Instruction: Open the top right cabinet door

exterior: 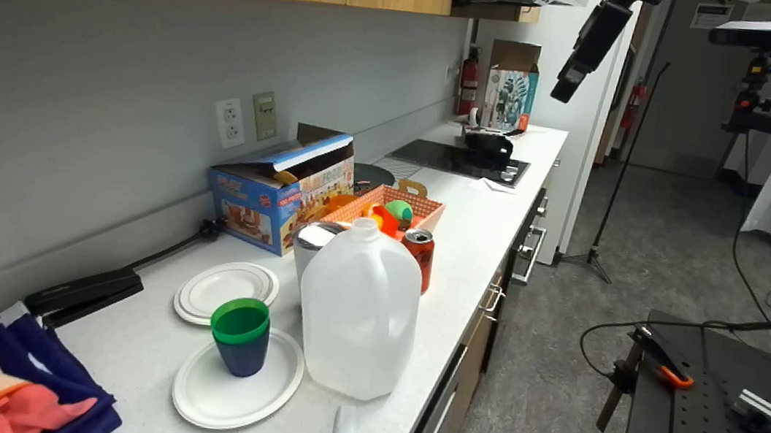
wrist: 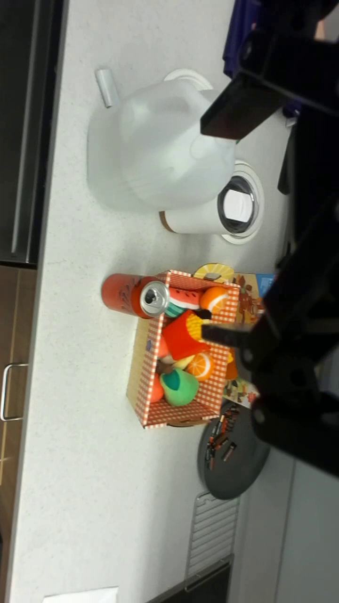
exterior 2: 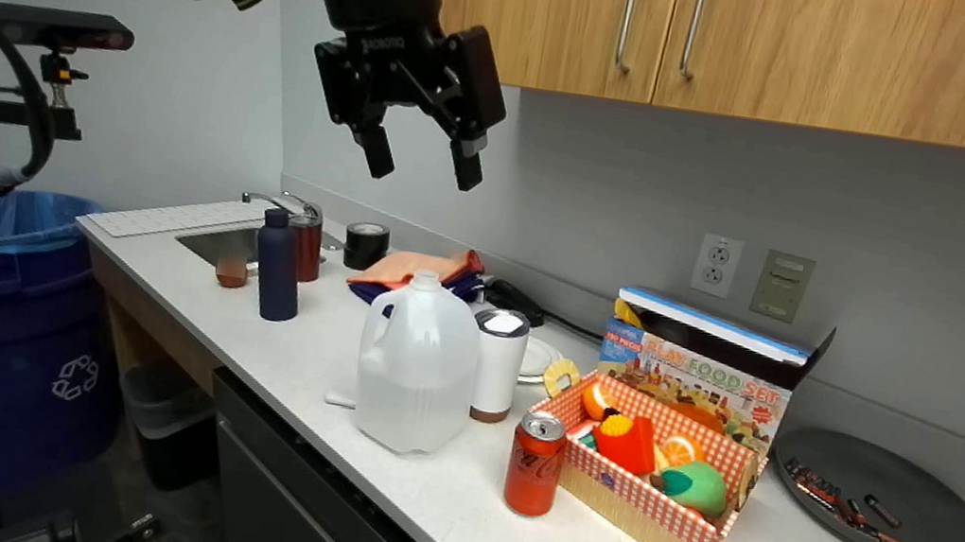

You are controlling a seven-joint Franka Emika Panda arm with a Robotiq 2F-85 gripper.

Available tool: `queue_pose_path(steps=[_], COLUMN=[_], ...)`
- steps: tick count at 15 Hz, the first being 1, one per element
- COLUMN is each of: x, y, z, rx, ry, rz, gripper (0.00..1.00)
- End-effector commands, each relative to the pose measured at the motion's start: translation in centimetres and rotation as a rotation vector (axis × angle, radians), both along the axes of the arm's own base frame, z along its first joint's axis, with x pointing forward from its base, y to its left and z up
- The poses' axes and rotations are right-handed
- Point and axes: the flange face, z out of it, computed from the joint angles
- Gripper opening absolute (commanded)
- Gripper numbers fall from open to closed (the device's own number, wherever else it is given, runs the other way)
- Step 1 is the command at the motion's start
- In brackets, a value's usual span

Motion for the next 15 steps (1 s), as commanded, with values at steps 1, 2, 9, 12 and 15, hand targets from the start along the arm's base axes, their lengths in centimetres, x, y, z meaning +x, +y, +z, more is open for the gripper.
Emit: queue_pose_path(steps=[1, 2, 9, 12, 15], x=[0.56, 0.72, 0.89, 0.87, 0.87], y=[0.06, 0.1, 0.36, 0.38, 0.39], z=[0.14, 0.17, -0.23, -0.34, -0.34], rx=[-0.005, -0.003, 0.004, 0.004, 0.004], ry=[-0.13, -0.16, -0.184, -0.181, -0.181], rz=[0.033, 0.038, 0.041, 0.042, 0.042], gripper=[1.0, 1.0, 1.0, 1.0, 1.0])
